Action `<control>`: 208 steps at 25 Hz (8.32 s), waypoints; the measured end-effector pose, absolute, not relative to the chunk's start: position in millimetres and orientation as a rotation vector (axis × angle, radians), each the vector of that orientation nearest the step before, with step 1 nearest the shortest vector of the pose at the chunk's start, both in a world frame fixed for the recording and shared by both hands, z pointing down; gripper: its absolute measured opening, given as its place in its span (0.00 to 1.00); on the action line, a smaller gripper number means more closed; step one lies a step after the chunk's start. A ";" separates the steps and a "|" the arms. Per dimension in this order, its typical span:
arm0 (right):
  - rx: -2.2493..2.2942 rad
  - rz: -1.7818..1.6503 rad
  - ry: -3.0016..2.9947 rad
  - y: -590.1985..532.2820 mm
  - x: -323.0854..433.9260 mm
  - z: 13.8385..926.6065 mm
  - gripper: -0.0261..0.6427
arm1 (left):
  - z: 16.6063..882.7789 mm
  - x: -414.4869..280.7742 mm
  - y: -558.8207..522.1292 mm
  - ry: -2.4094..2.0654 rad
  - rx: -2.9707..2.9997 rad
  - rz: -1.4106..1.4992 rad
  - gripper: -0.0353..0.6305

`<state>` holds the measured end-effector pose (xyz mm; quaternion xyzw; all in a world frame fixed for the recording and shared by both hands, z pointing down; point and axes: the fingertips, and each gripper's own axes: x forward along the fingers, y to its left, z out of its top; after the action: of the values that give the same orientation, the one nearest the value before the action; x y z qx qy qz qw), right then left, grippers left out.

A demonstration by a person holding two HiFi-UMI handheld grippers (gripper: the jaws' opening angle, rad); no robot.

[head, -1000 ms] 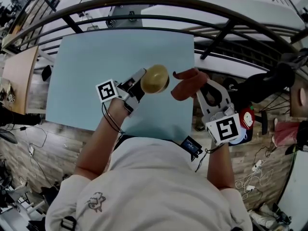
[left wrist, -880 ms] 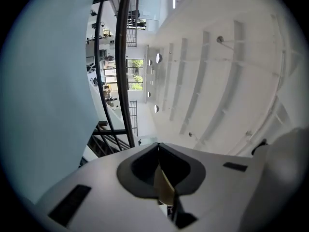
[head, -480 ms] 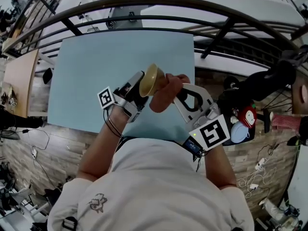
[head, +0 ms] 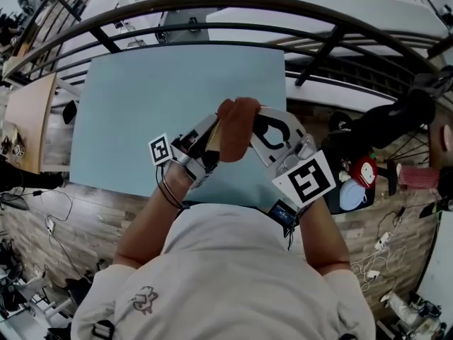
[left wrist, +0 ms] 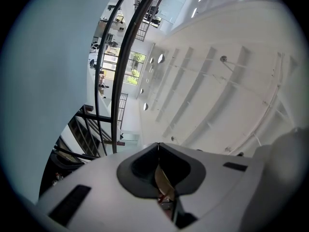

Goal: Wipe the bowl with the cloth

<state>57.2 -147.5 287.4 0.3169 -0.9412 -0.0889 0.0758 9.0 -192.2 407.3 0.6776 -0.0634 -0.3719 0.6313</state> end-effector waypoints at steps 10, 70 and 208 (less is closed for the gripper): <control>0.974 -0.021 -2.821 -184.0 73.3 325.7 0.13 | 398.8 18.6 -182.1 -0.098 1.543 -0.853 0.08; 1.043 0.200 -2.812 -215.9 79.0 347.6 0.13 | 375.9 18.5 -206.5 -0.312 1.644 -0.890 0.08; 1.096 0.849 -2.429 -221.5 62.8 660.5 0.13 | 737.2 -81.2 -250.2 -0.998 2.203 0.293 0.20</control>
<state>62.8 -221.5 660.5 0.3861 -0.8557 0.2989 0.1714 -81.2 -250.2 737.2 0.8487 -0.3843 0.1129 0.3453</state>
